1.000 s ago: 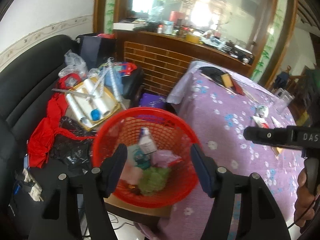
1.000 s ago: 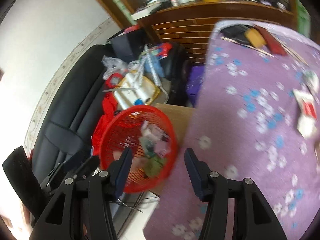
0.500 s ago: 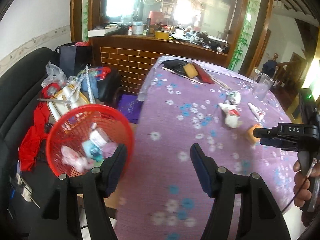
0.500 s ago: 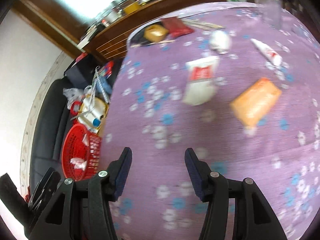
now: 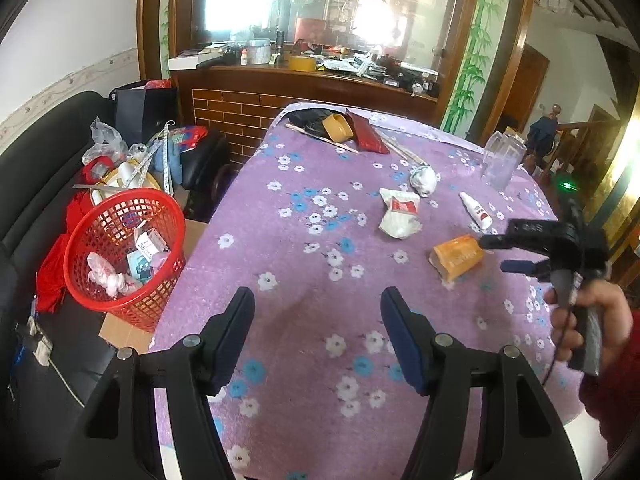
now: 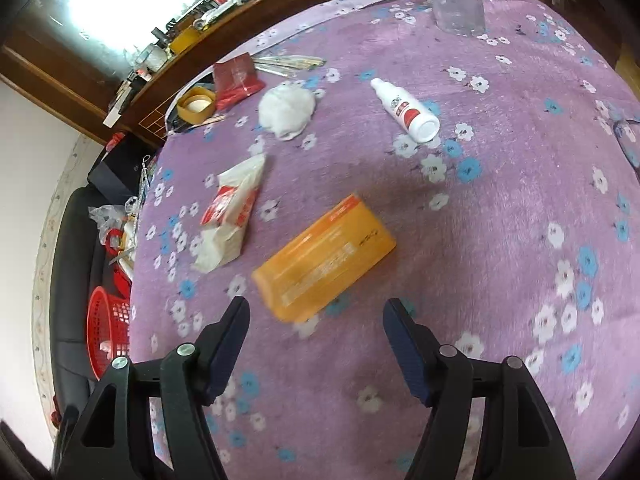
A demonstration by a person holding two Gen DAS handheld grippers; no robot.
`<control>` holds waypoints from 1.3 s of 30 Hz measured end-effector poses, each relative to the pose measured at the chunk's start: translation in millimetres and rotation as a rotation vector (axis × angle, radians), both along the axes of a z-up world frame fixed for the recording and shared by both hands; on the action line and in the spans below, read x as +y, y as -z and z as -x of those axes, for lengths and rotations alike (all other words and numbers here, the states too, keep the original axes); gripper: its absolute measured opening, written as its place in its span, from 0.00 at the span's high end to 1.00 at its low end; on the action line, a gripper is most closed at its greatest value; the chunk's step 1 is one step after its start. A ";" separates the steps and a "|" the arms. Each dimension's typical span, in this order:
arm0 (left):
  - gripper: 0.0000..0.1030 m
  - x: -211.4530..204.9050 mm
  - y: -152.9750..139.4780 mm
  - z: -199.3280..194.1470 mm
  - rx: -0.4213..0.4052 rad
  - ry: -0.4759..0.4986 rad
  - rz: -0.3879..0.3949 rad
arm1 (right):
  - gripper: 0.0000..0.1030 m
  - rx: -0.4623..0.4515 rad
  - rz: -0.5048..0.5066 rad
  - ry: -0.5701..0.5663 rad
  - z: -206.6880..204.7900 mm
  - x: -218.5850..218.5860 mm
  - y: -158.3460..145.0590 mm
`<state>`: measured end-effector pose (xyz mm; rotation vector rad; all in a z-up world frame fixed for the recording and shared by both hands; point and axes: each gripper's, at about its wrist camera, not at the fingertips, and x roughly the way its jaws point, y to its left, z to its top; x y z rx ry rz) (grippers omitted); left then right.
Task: Collect trash
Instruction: 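Move both open tools back over the table, then grasp the white-red packet with the left tool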
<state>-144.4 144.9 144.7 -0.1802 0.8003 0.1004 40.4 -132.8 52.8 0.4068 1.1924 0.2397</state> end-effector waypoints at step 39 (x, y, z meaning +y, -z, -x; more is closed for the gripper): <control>0.22 -49.8 30.3 -177.0 0.094 0.180 0.051 | 0.64 0.027 0.096 0.016 -27.0 18.2 18.9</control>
